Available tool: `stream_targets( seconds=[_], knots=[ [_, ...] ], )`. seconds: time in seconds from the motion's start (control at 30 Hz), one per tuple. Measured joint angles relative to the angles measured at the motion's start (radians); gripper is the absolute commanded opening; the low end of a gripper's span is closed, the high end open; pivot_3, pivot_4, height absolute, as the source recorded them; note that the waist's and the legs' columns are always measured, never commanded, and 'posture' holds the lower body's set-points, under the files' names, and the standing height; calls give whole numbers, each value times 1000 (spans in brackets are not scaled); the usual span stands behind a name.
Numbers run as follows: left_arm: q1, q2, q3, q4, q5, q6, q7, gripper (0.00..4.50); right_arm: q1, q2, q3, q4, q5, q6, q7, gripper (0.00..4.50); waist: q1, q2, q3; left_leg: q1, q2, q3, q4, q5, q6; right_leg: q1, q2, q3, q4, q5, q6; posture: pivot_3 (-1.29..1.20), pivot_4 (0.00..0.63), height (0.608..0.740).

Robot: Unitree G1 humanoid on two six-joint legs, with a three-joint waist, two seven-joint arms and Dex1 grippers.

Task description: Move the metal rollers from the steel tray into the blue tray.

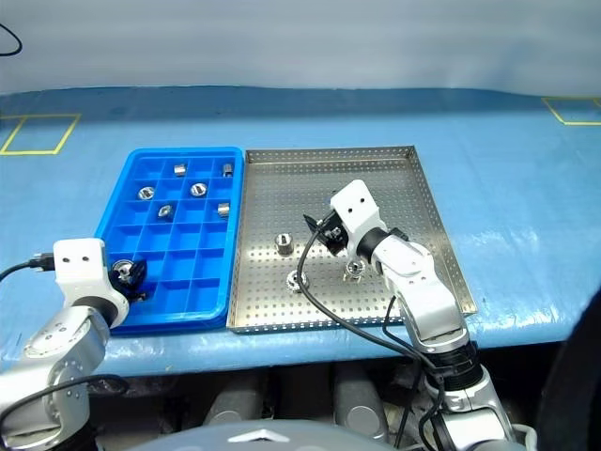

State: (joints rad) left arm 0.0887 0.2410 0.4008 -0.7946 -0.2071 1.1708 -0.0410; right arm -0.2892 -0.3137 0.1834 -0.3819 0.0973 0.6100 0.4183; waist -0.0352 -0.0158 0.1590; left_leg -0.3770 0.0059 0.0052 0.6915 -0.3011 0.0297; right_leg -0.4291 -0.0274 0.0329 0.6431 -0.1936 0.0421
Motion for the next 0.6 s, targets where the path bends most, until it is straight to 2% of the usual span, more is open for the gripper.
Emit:
stream_targets(
  seconds=[0.1, 0.37, 0.4, 0.6],
  knots=[
    [-33, -13, -4, 20, 2, -9, 4, 1748, -2, 2, 0, 7, 0, -11, -1, 3722, -1, 0, 0, 0, 0, 0, 0, 0, 0, 0, 0, 0, 0, 0, 0, -42, 150, 740],
    [-70, 5, -32, 57, 9, -20, -3, 4366, -3, 2, -1, 2, -1, -23, -4, 3722, -5, 0, 0, 0, 0, 0, -1, 0, 0, -1, 0, 0, 0, 1, 1, -74, 150, 740],
    [-69, 9, -32, 59, 11, -20, -3, 4474, -3, 2, -2, -2, -1, -23, -6, 3722, -6, 0, 0, 0, 0, 0, -1, 0, 0, -1, 0, -1, 0, 1, 1, -84, 150, 740],
    [-89, 0, -17, 58, -11, -20, -19, 4474, 6, -8, -19, -27, 23, -34, 16, 3722, -5, 0, 0, 0, 0, 0, -1, 0, 0, 0, 0, -1, 0, 1, 1, -91, 150, 740]
  ],
)
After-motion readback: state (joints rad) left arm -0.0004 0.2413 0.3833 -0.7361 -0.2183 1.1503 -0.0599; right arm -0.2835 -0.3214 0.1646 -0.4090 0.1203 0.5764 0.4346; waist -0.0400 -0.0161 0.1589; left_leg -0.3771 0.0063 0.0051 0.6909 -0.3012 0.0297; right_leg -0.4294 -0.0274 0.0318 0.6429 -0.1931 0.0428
